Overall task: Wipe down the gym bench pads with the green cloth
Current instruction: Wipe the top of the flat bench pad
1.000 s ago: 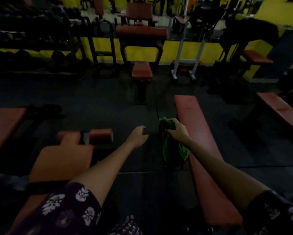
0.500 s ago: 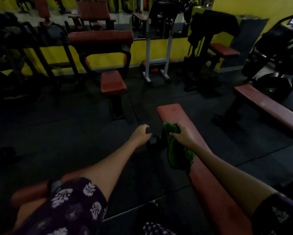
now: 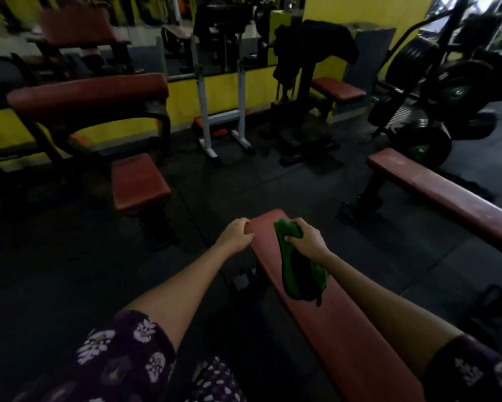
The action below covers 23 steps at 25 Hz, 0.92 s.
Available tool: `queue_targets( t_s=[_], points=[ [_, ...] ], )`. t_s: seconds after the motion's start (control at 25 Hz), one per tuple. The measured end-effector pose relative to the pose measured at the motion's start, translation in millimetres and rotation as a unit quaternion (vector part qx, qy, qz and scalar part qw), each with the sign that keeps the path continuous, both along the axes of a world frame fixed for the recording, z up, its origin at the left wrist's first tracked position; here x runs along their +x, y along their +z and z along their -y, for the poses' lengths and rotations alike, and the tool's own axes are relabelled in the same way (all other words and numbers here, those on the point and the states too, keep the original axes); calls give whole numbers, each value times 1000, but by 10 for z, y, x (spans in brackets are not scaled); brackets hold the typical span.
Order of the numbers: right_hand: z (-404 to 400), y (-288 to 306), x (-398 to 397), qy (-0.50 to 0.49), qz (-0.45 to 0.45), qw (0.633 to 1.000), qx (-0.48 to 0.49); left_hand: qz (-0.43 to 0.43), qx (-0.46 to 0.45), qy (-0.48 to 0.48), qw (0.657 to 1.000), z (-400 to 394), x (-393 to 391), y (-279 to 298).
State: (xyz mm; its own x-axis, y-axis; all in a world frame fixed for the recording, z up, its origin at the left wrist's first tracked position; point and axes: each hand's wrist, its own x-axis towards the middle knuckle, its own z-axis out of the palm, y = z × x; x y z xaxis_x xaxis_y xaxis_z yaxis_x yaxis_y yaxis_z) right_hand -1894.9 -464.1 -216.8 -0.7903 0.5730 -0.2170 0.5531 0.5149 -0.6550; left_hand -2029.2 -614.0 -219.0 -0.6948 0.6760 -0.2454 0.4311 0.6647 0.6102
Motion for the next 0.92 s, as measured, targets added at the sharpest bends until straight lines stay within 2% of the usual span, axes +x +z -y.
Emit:
queue_targets(
  t_s=[0.24,0.4,0.64,0.76,0.92],
  points=[
    [-577,-282,-804,-90,18,996,4,15,-26,-96,995,-841,-1093,-353],
    [-758,-407,-1200,-151,67,986,7,29,-66,-173,982,-1198,-1643,-589],
    [-892,-802,-1512,-192,120,974,-17,77,-132,-229,961,-1512,-2073,-1137],
    [-976,-1150,-1622,-130,177,975,0,101,-147,-236,955,-1504,-2109,-1527],
    [-1199,-1934,-1871,104,295,949,40,96,-139,-199,965,-1453,-2246,-2321]
  ],
)
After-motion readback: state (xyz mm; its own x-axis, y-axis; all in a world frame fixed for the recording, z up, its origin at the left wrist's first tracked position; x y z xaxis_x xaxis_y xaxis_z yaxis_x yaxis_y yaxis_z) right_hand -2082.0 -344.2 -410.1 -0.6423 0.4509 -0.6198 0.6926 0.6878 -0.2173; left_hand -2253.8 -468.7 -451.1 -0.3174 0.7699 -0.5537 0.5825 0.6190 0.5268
